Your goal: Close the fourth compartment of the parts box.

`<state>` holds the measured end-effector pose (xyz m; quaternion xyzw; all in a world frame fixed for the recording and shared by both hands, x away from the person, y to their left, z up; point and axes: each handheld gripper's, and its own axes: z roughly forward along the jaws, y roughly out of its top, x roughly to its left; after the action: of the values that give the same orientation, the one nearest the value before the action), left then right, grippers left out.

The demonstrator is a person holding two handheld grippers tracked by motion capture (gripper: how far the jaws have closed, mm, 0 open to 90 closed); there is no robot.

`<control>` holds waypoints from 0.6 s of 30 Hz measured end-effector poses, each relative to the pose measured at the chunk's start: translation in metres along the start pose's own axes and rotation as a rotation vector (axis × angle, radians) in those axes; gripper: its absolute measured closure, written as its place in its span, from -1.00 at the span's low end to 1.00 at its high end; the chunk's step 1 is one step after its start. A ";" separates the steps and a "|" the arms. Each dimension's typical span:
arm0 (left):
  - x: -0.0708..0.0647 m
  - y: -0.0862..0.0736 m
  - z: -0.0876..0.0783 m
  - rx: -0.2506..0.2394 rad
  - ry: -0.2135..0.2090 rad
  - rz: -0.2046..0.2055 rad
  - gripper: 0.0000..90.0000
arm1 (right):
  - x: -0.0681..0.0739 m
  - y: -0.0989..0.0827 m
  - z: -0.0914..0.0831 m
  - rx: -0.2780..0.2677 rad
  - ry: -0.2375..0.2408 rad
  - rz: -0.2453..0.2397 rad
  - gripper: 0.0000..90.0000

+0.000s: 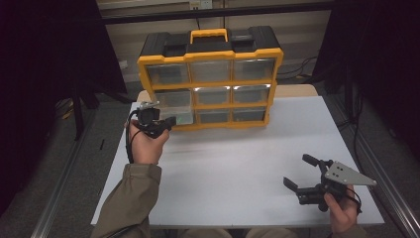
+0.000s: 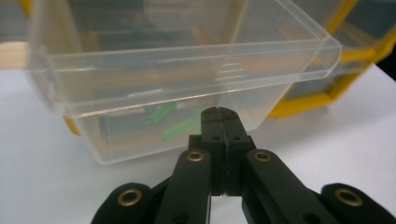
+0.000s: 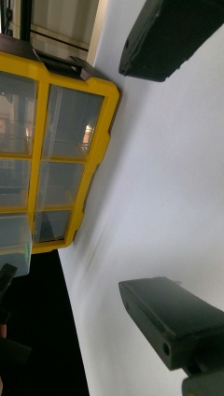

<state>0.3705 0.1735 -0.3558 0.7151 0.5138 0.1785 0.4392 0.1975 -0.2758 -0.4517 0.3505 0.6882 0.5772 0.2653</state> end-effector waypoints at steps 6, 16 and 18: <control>0.001 0.004 0.006 -0.001 0.001 -0.010 1.00 | 0.000 0.000 0.000 0.000 0.001 0.006 -1.00; -0.001 0.004 0.014 -0.007 0.010 -0.004 1.00 | 0.000 0.000 0.000 0.000 0.001 0.006 -1.00; -0.002 0.005 0.016 -0.006 0.008 -0.004 1.00 | 0.000 0.000 0.000 0.000 0.003 0.007 -1.00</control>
<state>0.3836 0.1647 -0.3604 0.7120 0.5164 0.1821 0.4395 0.1974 -0.2758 -0.4519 0.3520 0.6873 0.5786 0.2625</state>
